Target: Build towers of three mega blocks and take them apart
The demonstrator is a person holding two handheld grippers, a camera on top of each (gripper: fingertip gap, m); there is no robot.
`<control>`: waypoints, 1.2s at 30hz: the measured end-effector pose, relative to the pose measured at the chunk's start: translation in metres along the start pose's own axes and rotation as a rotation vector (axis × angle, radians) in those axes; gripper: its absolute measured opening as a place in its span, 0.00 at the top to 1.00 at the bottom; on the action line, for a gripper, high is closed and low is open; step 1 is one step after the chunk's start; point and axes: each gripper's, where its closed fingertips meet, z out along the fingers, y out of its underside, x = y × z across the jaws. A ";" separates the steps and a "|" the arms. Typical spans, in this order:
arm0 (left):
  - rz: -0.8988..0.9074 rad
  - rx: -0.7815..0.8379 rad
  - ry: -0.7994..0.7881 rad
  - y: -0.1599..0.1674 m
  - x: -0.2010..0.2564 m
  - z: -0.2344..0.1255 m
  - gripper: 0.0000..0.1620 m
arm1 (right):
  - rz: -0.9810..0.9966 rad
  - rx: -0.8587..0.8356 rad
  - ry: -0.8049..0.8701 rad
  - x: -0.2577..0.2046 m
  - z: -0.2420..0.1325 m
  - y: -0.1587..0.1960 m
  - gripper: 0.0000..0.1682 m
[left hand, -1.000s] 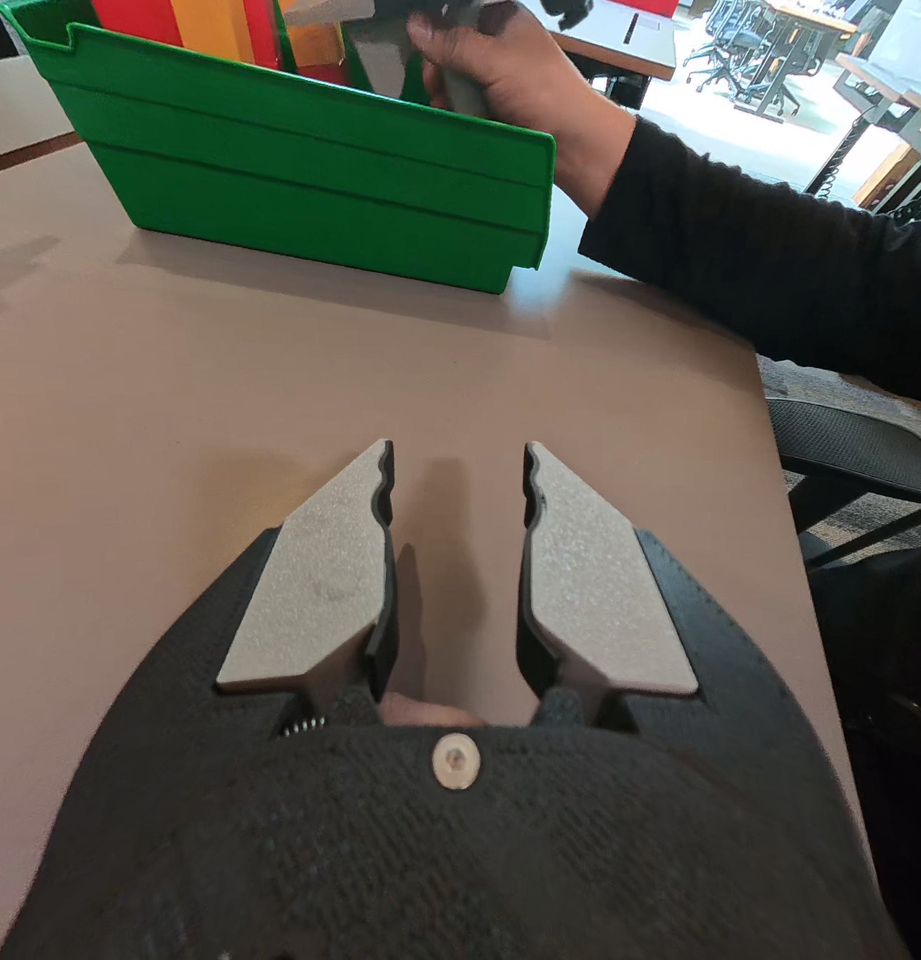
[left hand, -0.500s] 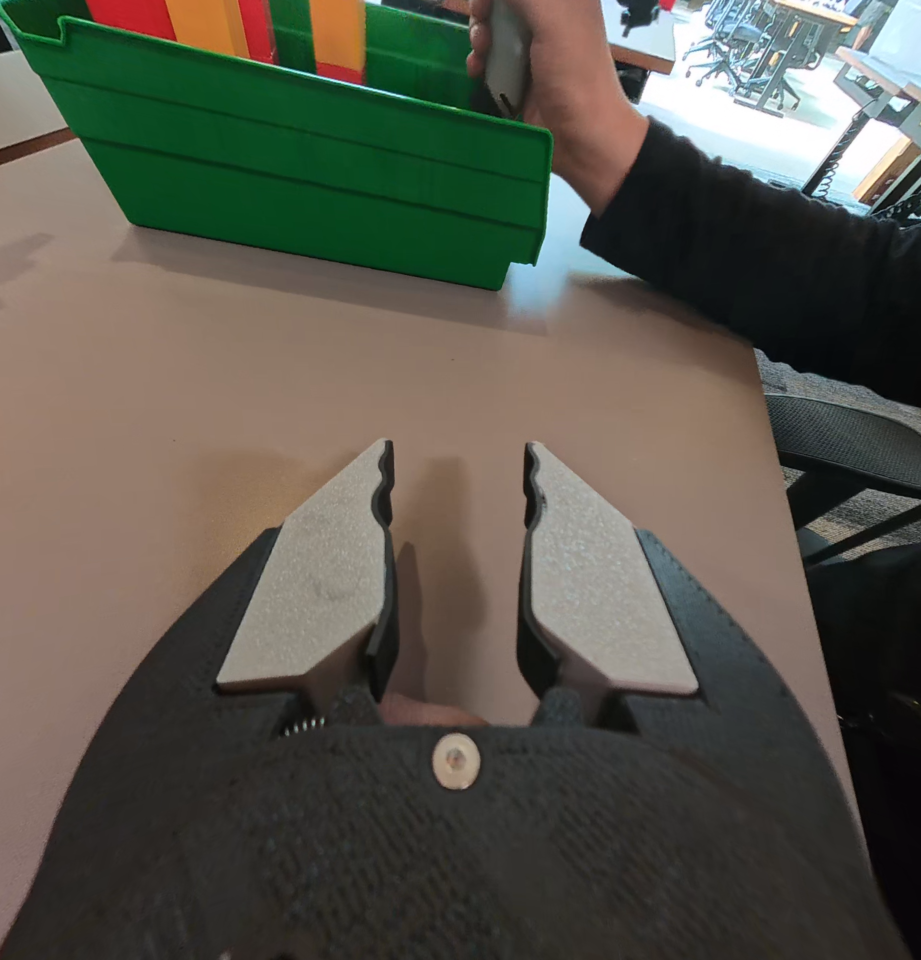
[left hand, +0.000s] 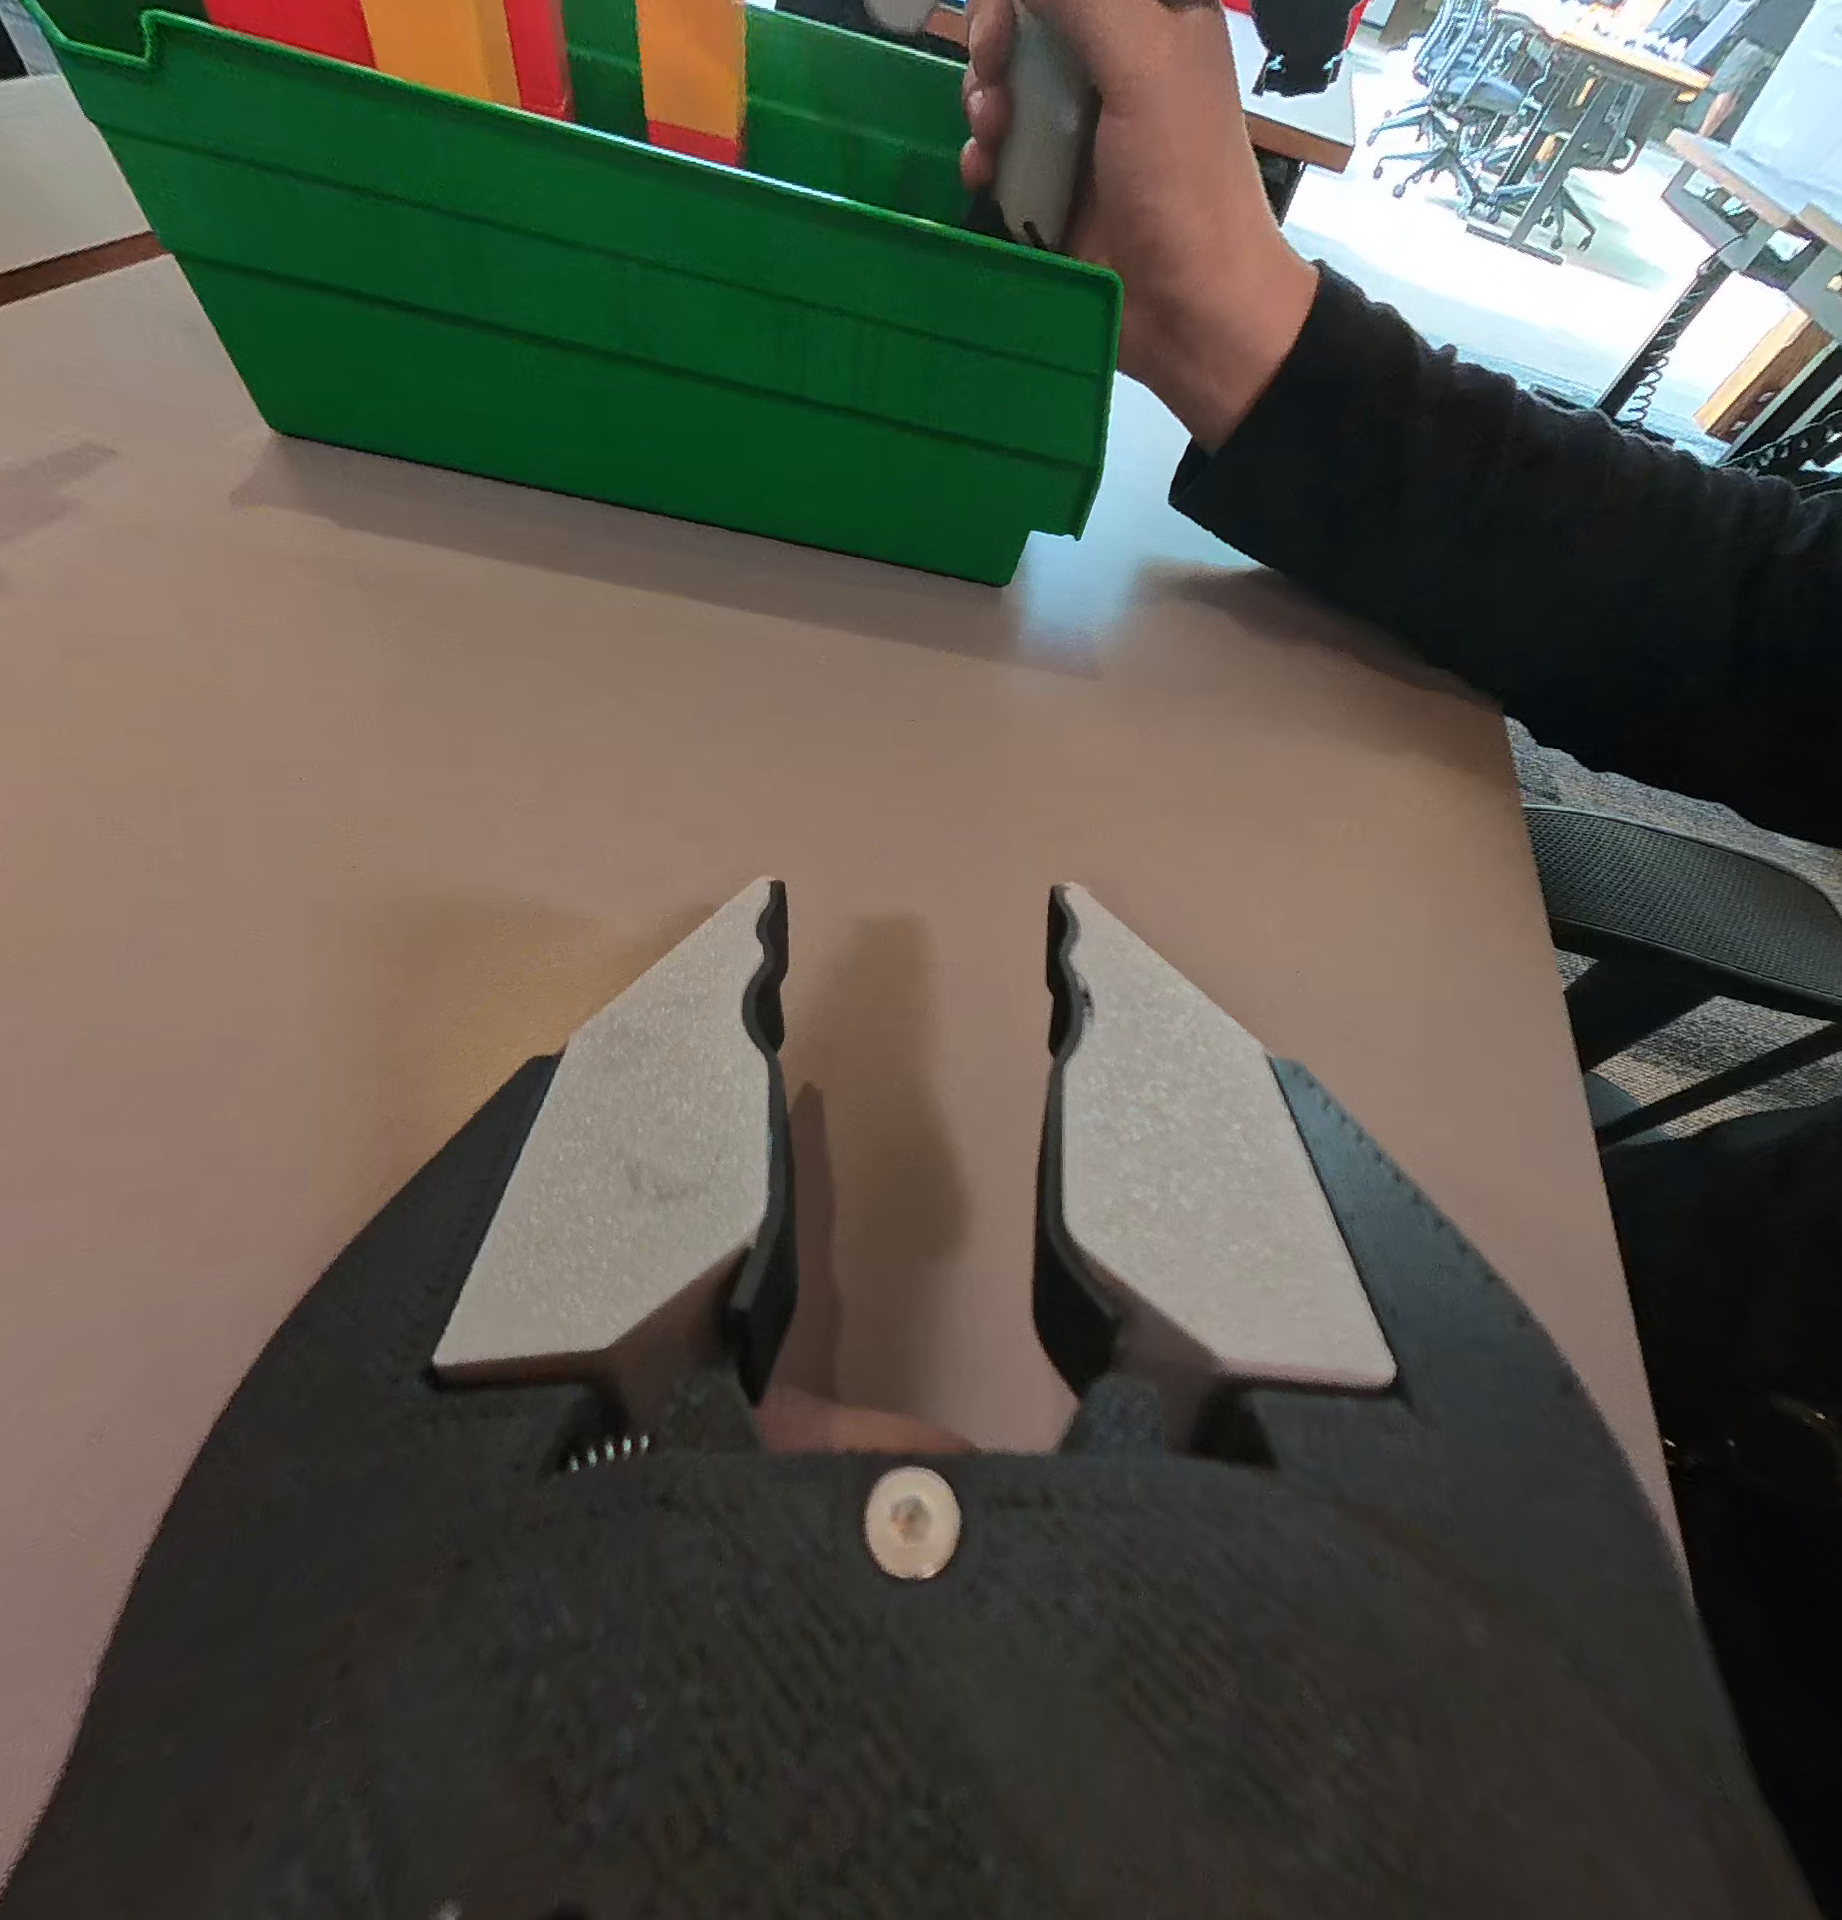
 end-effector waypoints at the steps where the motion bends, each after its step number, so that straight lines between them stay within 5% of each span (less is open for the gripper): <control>1: -0.002 0.000 0.000 0.000 0.000 0.000 0.70 | 0.005 -0.001 -0.005 -0.001 0.000 0.000 0.59; 18: -0.009 -0.004 -0.005 0.001 -0.002 0.000 0.70 | 0.003 0.156 -0.074 -0.037 -0.026 -0.050 0.60; 29: -0.021 0.041 -0.028 -0.006 -0.008 -0.003 0.71 | -0.135 0.239 -0.369 -0.143 -0.064 -0.084 0.73; 36: 0.033 0.113 -0.109 -0.019 -0.017 -0.012 0.70 | -0.142 0.005 -0.710 -0.250 -0.071 -0.028 0.74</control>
